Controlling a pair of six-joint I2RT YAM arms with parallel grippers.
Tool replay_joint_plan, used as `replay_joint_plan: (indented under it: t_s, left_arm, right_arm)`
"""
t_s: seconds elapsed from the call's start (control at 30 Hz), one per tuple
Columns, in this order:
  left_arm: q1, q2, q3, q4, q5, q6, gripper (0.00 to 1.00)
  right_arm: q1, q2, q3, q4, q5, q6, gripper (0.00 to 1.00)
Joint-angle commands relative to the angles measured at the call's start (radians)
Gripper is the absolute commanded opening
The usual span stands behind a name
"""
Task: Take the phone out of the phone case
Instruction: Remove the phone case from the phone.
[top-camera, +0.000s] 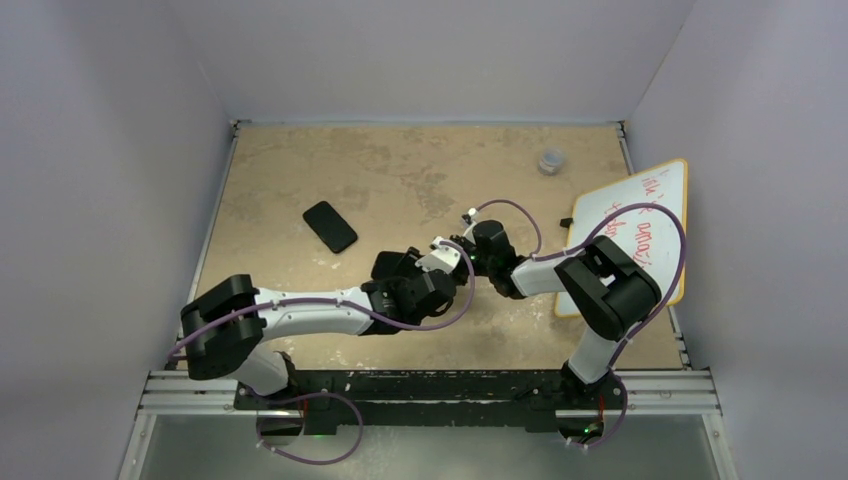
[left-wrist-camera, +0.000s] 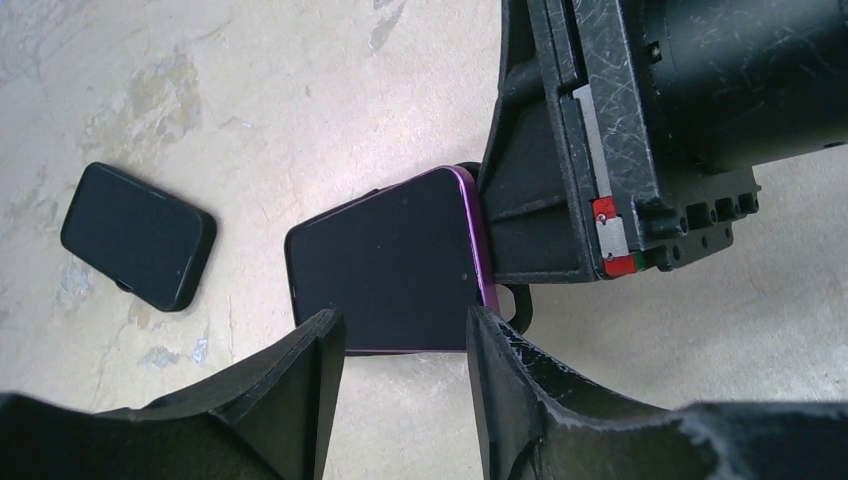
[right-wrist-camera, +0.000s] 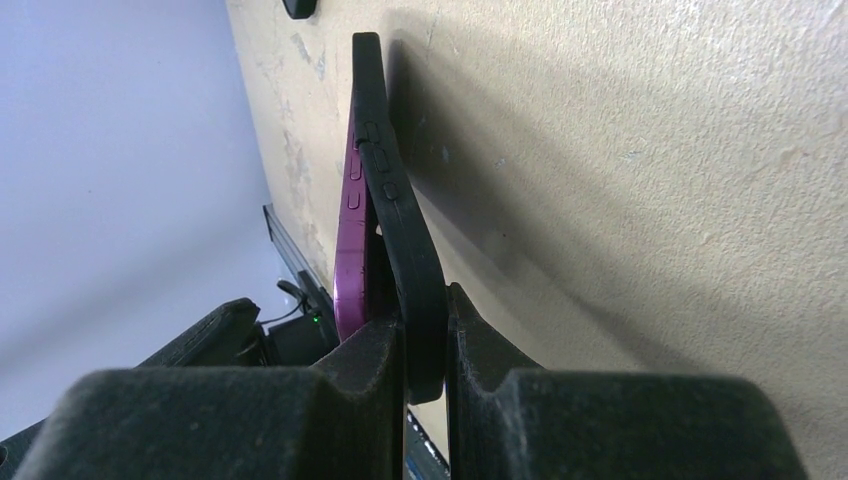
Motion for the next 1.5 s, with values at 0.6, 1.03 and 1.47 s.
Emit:
replay_joint_plan:
  t_s: [0.6,1.03,1.47]
  left_arm:
    - [-0.011,0.014,0.046,0.004,0.035,-0.008,0.48]
    - [-0.011,0.059,0.065,-0.016,-0.024,-0.008,0.47]
    - [0.031,0.015,0.084,-0.059,-0.049,0.002,0.44]
  right_arm:
    - [0.005,0.014,0.063,0.021,-0.070,0.005,0.00]
    - [0.005,0.020,0.059,0.032,-0.077,0.004,0.00]
    - [0.005,0.008,0.045,0.016,-0.072,-0.026,0.00]
